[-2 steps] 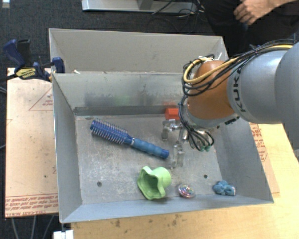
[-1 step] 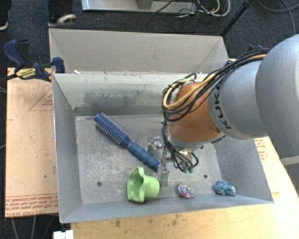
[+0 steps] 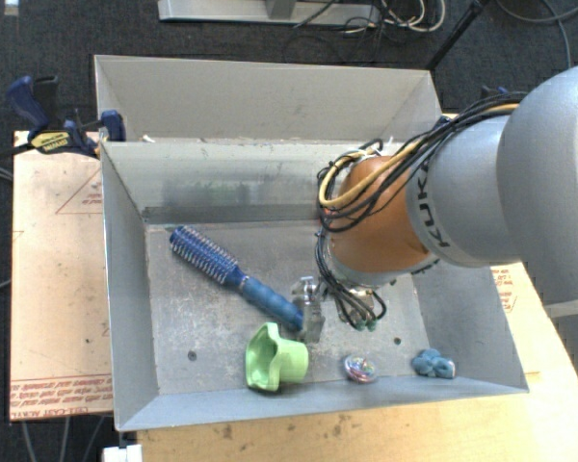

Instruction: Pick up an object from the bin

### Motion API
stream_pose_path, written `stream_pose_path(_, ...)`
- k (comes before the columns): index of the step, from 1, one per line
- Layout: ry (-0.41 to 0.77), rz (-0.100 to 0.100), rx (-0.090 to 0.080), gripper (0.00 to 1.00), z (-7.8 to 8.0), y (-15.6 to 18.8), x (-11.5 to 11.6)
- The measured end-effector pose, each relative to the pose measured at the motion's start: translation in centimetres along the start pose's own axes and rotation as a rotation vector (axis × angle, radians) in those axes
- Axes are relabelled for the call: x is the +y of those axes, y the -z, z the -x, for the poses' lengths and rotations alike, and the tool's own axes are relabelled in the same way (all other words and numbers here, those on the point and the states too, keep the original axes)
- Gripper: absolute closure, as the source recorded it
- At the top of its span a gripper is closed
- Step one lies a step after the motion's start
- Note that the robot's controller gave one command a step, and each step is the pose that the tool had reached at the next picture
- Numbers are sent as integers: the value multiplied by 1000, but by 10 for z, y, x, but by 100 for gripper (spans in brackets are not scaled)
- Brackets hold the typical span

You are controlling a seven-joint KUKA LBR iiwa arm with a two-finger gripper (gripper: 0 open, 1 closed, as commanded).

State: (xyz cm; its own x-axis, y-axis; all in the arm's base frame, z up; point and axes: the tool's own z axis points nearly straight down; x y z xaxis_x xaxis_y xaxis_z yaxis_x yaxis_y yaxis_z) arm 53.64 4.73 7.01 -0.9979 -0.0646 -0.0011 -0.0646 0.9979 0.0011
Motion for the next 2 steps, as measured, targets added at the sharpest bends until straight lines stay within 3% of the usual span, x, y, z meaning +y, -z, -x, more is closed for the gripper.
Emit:
stream_pose_path(1, -2, -2, -13, 100, 64, 103, -31)
stream_pose_path(2, 1, -1, 0, 0, 60, 97, -29)
